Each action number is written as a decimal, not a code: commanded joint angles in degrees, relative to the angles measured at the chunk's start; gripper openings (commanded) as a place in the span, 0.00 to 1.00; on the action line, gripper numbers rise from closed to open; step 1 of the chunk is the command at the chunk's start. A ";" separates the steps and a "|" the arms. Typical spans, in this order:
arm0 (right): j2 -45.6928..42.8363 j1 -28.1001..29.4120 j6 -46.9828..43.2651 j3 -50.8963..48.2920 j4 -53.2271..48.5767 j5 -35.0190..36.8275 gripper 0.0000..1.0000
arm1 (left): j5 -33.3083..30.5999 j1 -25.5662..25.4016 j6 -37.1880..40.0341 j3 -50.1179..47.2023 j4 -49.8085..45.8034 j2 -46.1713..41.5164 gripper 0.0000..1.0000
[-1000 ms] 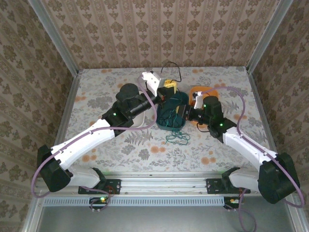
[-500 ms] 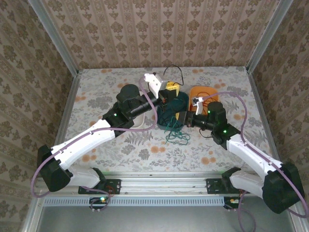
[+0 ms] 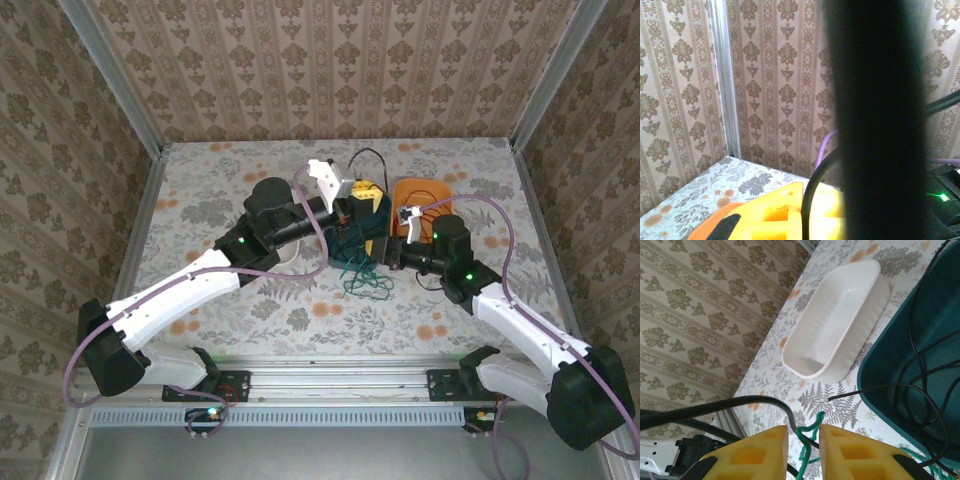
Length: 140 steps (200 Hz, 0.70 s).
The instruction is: Untangle the cables
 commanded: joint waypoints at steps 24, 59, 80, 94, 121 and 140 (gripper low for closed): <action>0.75 -0.16 -1.40 -2.14 -0.67 0.09 0.25 | 1.69 -0.38 2.05 1.54 2.28 1.10 0.00; 0.63 -0.16 -1.94 -3.31 -0.98 -1.18 0.28 | 1.78 -0.47 2.76 1.58 2.26 1.71 0.00; 1.50 -0.16 -0.71 -3.91 0.70 -1.26 0.24 | 2.30 -0.46 2.64 1.44 2.84 1.90 0.00; 2.35 -0.16 0.68 -4.39 3.06 -1.19 0.16 | 2.74 -0.56 2.42 1.46 3.35 1.98 0.00; 3.05 -0.16 1.58 -4.53 2.83 2.43 0.04 | 2.75 -0.47 2.19 1.55 3.91 1.77 0.00; 1.55 -0.25 0.97 -4.91 -0.26 6.04 0.00 | 2.49 -0.33 2.04 1.56 4.53 1.34 0.00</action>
